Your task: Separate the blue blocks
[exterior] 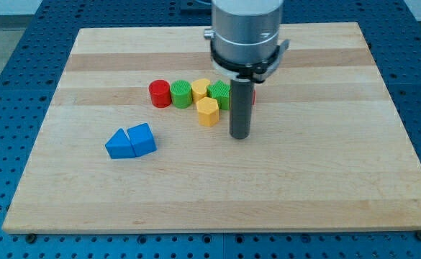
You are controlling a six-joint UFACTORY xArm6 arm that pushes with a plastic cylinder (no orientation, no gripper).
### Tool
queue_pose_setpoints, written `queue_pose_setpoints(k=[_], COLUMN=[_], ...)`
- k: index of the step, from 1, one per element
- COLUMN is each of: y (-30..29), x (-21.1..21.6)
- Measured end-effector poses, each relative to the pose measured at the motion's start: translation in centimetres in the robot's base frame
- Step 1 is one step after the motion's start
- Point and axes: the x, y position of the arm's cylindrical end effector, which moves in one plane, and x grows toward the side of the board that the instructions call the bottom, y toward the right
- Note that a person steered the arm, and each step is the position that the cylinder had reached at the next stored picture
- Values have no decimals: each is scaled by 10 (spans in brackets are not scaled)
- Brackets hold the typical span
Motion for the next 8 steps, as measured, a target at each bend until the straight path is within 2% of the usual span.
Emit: queue_pose_setpoints(k=[8], y=[-60], x=[-8])
